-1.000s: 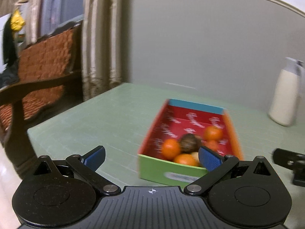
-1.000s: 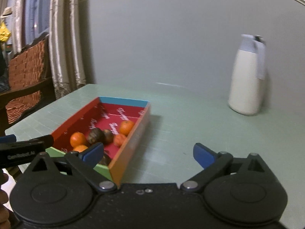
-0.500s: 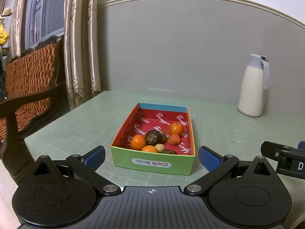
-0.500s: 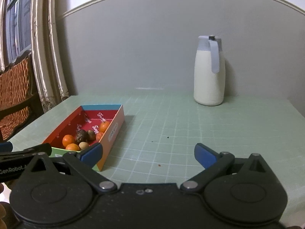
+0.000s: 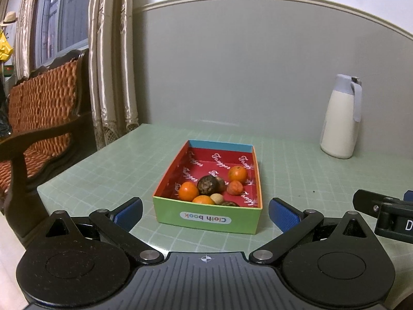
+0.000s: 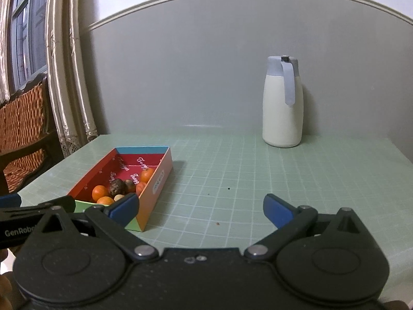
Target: Organize fruits
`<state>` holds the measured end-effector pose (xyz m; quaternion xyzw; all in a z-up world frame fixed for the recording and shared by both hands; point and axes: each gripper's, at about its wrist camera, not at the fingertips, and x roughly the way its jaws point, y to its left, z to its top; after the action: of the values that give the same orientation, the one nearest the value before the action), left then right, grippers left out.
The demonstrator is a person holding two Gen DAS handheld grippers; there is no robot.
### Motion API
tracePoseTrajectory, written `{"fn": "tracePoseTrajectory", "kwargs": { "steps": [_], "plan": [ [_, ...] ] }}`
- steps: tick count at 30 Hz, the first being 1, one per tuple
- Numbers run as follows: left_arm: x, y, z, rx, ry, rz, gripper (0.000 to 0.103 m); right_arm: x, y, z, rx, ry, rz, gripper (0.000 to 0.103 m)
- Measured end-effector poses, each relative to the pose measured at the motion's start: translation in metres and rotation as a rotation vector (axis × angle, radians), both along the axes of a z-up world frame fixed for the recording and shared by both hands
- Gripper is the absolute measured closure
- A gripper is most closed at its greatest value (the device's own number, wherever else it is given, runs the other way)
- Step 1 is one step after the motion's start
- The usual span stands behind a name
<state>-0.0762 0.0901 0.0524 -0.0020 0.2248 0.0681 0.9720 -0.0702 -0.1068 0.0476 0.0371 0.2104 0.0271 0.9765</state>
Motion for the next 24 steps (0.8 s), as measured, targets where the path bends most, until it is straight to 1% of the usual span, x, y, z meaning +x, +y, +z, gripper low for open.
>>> {"fn": "tracePoseTrajectory", "kwargs": {
  "steps": [24],
  "plan": [
    [0.0013, 0.0008, 0.0009, 0.008, -0.005, -0.020, 0.000, 0.0013, 0.0087, -0.0011, -0.001, 0.002, 0.036, 0.000]
  ]
}}
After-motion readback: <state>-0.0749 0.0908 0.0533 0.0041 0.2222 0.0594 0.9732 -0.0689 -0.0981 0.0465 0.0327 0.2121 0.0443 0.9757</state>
